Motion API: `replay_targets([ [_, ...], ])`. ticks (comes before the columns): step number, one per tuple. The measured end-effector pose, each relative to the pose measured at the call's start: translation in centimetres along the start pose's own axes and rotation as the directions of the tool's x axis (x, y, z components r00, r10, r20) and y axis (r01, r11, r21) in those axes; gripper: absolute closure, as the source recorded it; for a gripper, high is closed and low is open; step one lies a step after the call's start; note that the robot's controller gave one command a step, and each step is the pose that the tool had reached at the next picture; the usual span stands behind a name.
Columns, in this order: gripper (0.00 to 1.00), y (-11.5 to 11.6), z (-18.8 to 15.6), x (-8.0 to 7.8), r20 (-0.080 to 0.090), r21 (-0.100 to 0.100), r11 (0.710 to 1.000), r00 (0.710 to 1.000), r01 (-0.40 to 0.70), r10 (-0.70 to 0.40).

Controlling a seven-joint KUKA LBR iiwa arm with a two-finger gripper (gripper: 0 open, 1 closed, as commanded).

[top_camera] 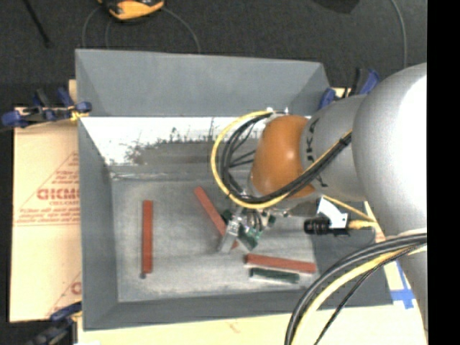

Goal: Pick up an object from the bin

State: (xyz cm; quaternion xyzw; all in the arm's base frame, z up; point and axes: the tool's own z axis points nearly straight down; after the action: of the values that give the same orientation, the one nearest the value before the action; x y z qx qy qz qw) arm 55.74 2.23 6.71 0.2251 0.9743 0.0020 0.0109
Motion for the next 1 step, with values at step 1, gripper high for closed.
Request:
replay_targets([
  [1, 1.00, 0.46, -0.63, 1.52, -0.013, 0.004, 0.991, 0.991, 0.136, -0.136],
])
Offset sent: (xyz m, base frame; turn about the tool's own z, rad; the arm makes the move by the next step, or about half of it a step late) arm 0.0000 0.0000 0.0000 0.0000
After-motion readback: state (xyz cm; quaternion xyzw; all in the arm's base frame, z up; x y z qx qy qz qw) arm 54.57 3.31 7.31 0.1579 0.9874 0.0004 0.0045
